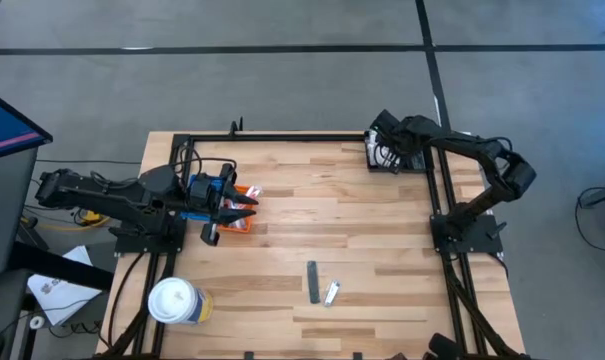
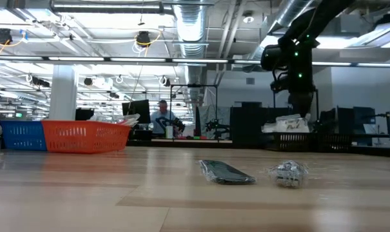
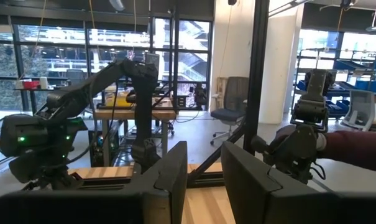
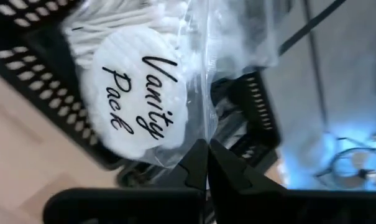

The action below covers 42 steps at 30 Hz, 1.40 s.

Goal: Pick & Place Travel size toiletries
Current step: Put the cotton pack into the left black bin

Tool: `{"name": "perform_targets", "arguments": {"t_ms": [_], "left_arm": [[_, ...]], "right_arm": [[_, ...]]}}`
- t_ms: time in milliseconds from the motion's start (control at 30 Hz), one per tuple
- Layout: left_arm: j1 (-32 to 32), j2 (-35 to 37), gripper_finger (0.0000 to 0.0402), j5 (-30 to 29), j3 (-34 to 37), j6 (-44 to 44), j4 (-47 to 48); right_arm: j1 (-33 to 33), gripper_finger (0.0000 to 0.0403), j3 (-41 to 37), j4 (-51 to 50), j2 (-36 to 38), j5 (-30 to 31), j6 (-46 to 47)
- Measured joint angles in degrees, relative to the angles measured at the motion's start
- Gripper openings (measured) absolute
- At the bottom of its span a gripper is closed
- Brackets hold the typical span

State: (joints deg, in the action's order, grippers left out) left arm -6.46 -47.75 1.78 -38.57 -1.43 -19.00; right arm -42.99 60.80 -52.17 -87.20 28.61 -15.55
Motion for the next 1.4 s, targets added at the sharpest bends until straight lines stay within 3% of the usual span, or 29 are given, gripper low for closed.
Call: {"name": "perform_targets", "arguments": {"t_ms": [200,433,667,1067,1200,1400], "left_arm": [[0.0,0.0,0.0092,0.0,0.0,0.1,-0.1],[0.0,0.0,0.0092,0.0,0.0,0.1,0.0],[0.0,0.0,0.0092,0.0,0.0,0.1,0.0],[0.0,0.0,0.0092,0.0,0.0,0.0,0.0],[0.0,0.0,0.0092,0.0,0.0,0.1,0.0],[0.0,0.0,0.0092,0.0,0.0,0.1,0.0]], "right_arm": [[2.2,0.0,0.0,4.4,0.0,6.4,-7.4],[4.8,0.0,0.0,6.3,-0.1,5.9,-13.6],[4.4,0.0,0.0,5.9,-0.2,-1.0,-14.0],[3.1,0.0003,0.0,5.9,-0.3,-1.4,-10.5],[3.6,0.0032,0.0,5.9,-0.3,-1.5,-10.0],[5.6,0.0113,0.0,6.8,-0.3,-2.5,-9.9]]}}
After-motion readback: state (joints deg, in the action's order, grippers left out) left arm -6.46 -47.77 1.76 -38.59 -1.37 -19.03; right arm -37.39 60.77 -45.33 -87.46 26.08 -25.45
